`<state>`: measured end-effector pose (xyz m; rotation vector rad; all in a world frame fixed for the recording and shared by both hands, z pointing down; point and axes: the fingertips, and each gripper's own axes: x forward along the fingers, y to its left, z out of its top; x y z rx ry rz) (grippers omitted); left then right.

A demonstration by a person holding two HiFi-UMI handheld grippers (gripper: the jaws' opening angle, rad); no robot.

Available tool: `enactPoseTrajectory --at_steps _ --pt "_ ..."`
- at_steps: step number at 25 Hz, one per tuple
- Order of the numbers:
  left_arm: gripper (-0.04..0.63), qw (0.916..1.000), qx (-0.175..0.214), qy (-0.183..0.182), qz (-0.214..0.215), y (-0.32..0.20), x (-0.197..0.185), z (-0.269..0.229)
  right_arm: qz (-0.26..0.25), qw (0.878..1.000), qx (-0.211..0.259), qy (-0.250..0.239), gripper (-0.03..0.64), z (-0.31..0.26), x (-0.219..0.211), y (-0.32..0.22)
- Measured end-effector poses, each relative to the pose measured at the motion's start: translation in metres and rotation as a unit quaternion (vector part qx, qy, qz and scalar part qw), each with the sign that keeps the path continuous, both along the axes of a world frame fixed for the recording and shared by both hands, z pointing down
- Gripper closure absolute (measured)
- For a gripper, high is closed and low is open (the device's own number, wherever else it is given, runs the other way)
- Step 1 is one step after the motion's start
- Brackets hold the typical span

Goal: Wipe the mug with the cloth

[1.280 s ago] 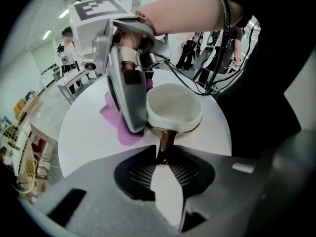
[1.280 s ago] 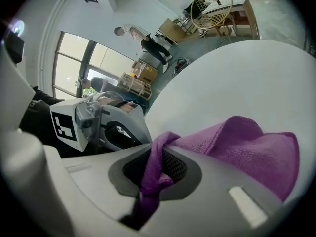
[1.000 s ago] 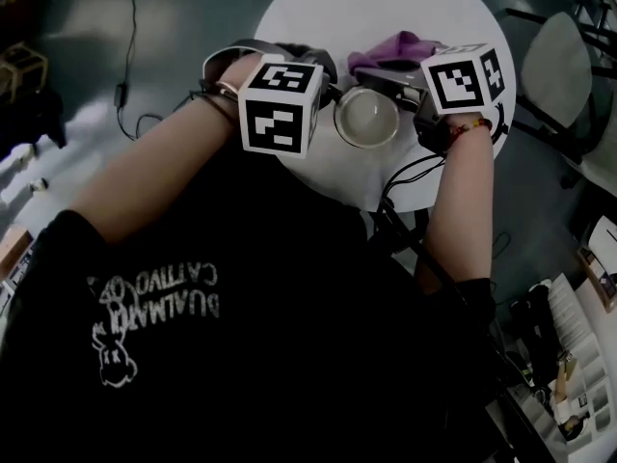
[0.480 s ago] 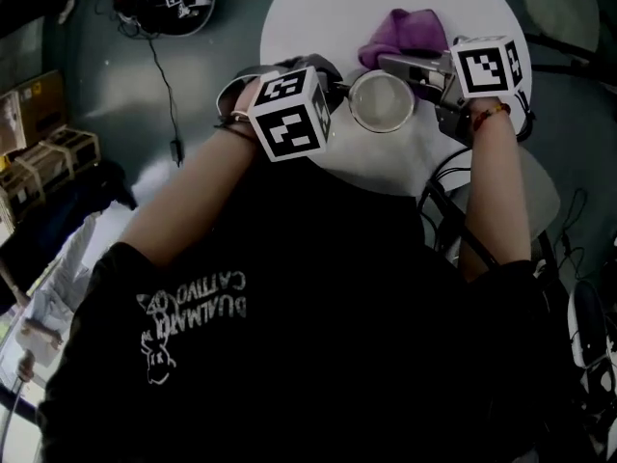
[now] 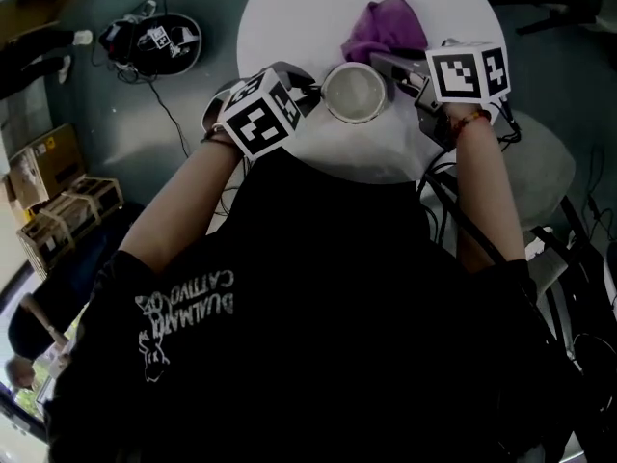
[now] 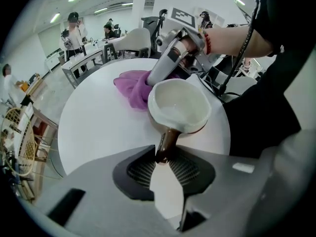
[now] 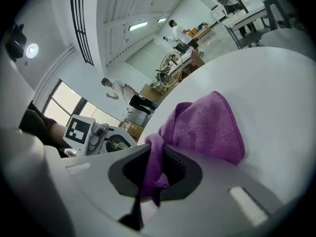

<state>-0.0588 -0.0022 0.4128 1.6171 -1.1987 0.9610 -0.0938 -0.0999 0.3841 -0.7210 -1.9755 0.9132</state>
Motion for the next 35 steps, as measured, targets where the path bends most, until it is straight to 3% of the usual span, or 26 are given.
enactPoseTrajectory --at_steps 5,13,18,24,35 --pt "0.514 0.9999 -0.012 0.000 0.006 0.002 0.004 -0.002 0.038 0.999 0.011 0.004 0.588 0.002 0.026 -0.011" --pt "0.512 0.9997 -0.003 0.006 0.022 0.002 0.006 -0.002 0.145 0.987 -0.064 0.040 0.591 0.006 0.068 -0.011" --pt "0.511 0.9989 -0.008 0.005 0.046 0.006 0.007 -0.001 0.143 0.989 -0.004 0.048 0.592 0.011 0.088 0.004" --pt "0.511 0.9978 -0.018 0.014 0.063 0.012 0.008 -0.001 0.171 0.983 0.054 0.043 0.592 0.005 0.098 0.014" --pt "0.508 0.9940 -0.025 0.022 0.104 0.015 0.009 -0.002 0.244 0.965 0.072 0.063 0.594 0.008 0.126 0.055"
